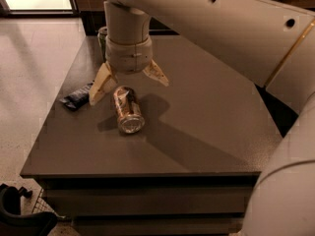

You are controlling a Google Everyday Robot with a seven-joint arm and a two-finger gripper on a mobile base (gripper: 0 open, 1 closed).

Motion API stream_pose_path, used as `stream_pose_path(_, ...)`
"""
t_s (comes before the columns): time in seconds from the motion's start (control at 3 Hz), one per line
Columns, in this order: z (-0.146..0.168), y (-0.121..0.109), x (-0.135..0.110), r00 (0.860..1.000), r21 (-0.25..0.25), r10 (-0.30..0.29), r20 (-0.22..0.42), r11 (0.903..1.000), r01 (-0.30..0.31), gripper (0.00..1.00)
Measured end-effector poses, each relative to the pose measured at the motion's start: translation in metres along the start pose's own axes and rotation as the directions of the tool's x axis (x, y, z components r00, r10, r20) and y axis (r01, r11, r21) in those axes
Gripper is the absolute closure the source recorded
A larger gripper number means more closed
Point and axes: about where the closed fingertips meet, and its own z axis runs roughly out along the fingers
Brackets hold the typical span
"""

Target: Place orange can upright

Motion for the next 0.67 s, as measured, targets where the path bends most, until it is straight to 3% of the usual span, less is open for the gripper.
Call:
stream_pose_path(0.33,0.017,0.014,0.011,0.999,-0.031,0.034,-0.005,0.9989,-0.034,0.0)
stream_pose_path(0.67,0.035,0.011,0.019,0.998,-0.056,0.057,0.024,0.9969,-0.055,0.0)
